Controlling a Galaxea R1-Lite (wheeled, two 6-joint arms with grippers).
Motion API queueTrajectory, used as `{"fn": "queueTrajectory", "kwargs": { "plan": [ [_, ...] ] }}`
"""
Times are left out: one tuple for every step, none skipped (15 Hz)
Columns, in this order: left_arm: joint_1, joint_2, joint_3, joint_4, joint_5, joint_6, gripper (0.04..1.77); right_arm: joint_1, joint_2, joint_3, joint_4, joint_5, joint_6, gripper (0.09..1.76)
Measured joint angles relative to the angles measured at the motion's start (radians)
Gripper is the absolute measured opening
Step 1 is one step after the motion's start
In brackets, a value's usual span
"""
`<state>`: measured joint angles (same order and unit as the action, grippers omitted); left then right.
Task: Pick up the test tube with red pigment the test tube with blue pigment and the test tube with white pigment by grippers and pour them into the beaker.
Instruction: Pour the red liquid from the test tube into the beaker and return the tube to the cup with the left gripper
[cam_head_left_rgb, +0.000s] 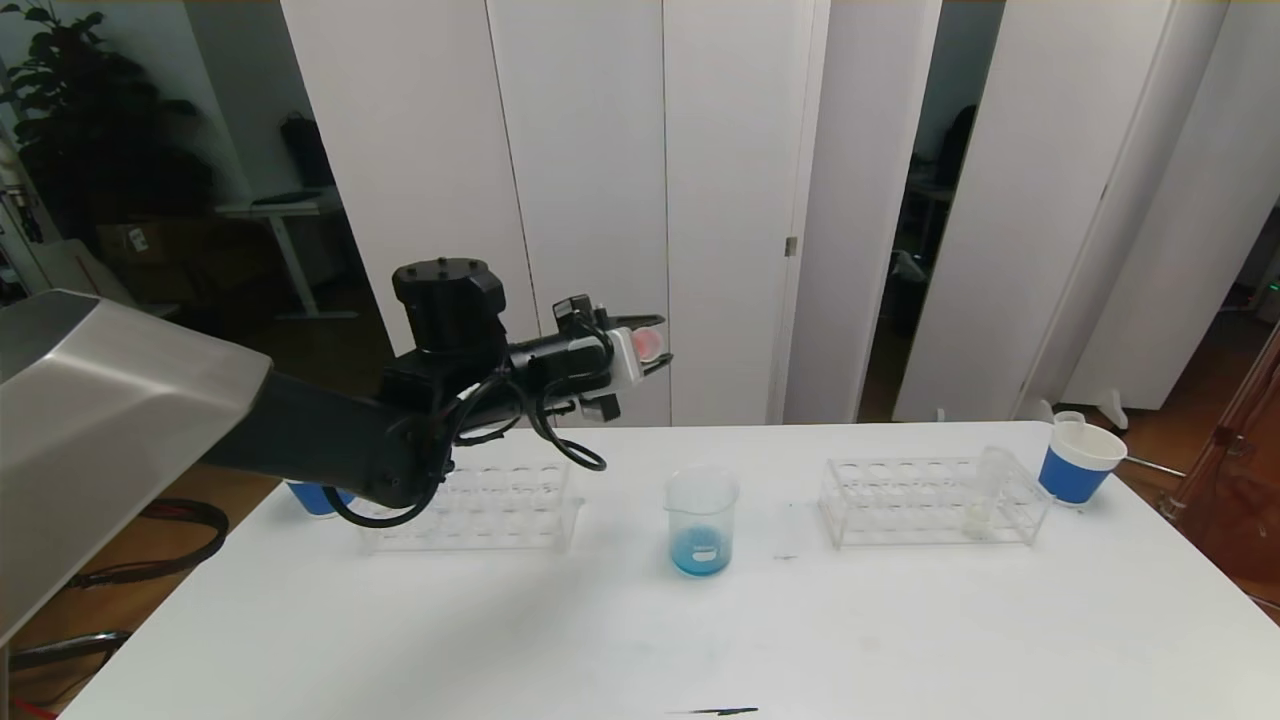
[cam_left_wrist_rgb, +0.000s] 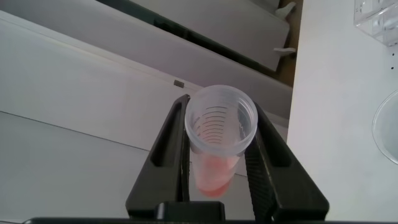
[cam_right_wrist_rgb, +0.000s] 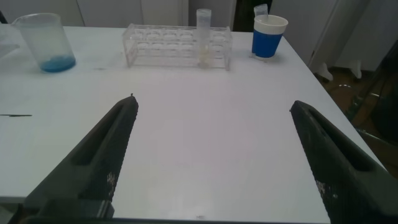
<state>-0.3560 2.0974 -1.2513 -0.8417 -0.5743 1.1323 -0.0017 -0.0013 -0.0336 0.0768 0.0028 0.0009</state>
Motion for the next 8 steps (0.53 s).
{"fn": "queueTrajectory", "kwargs": {
  "plan": [
    [-0.003,0.006,0.009,-0.013,0.000,0.029,0.60,0.000,0.000,0.000,0.000,0.000,0.000,1.75],
    [-0.005,0.015,0.019,-0.033,0.001,0.055,0.60,0.000,0.000,0.000,0.000,0.000,0.000,1.75],
    [-0.008,0.026,0.026,-0.072,0.002,0.064,0.60,0.000,0.000,0.000,0.000,0.000,0.000,1.75],
    [-0.011,0.039,0.030,-0.123,0.002,0.071,0.60,0.000,0.000,0.000,0.000,0.000,0.000,1.75],
    [-0.015,0.050,0.031,-0.153,0.003,0.093,0.60,0.000,0.000,0.000,0.000,0.000,0.000,1.75],
    [-0.018,0.061,0.033,-0.178,0.003,0.109,0.60,0.000,0.000,0.000,0.000,0.000,0.000,1.75],
    [-0.023,0.071,0.037,-0.206,0.003,0.113,0.60,0.000,0.000,0.000,0.000,0.000,0.000,1.75],
    [-0.028,0.080,0.041,-0.236,0.004,0.123,0.60,0.000,0.000,0.000,0.000,0.000,0.000,1.75]
  ]
}}
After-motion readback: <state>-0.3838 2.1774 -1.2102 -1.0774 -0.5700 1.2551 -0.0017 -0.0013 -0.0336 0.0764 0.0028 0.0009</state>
